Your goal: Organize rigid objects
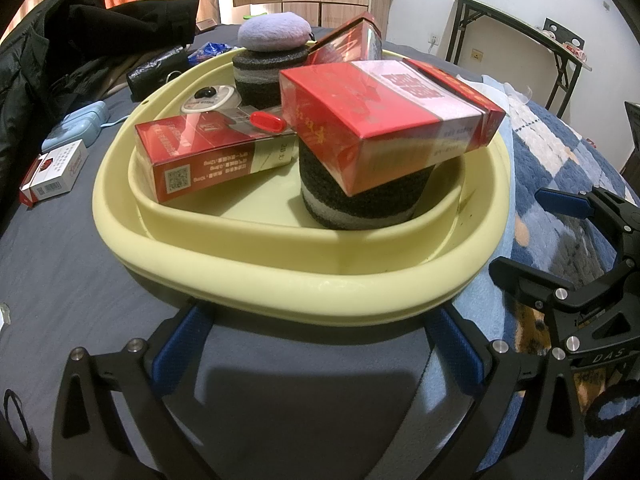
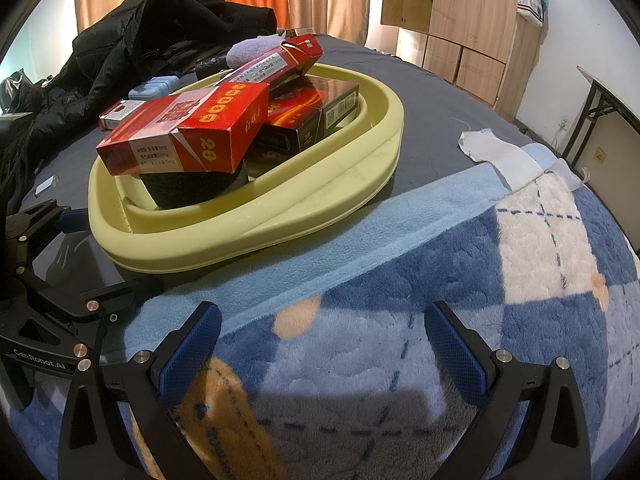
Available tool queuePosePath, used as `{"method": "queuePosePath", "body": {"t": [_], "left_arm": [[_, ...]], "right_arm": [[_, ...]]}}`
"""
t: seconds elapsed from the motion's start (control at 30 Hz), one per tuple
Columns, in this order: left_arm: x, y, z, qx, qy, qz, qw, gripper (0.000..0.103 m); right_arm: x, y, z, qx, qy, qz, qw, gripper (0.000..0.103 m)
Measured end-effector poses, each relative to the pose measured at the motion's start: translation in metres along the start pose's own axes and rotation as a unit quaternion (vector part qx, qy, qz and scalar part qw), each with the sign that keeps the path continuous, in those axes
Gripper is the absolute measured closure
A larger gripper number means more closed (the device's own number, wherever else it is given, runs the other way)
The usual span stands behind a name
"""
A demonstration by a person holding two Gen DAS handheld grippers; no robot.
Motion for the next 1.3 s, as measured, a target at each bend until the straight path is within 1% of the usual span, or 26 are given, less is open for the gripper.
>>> {"method": "queuePosePath", "body": {"t": [1.3], "left_arm": [[0.0001,-0.0003,0.0004,0.000,0.001,-0.001,1.0000,0.000]], "right_arm": [[0.0000,0.0001,-0.0001,0.000,0.000,0.000,1.000,0.000]]}}
Point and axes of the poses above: each gripper's, at about its wrist camera, not at the fingertips, and y roughly the way its jaws point, z to its left, x to its top, the point moved 8 cm from there along y, roughly the way its jaws point, and after that the axes turned 14 degrees about -x, right-handed, at the moved point
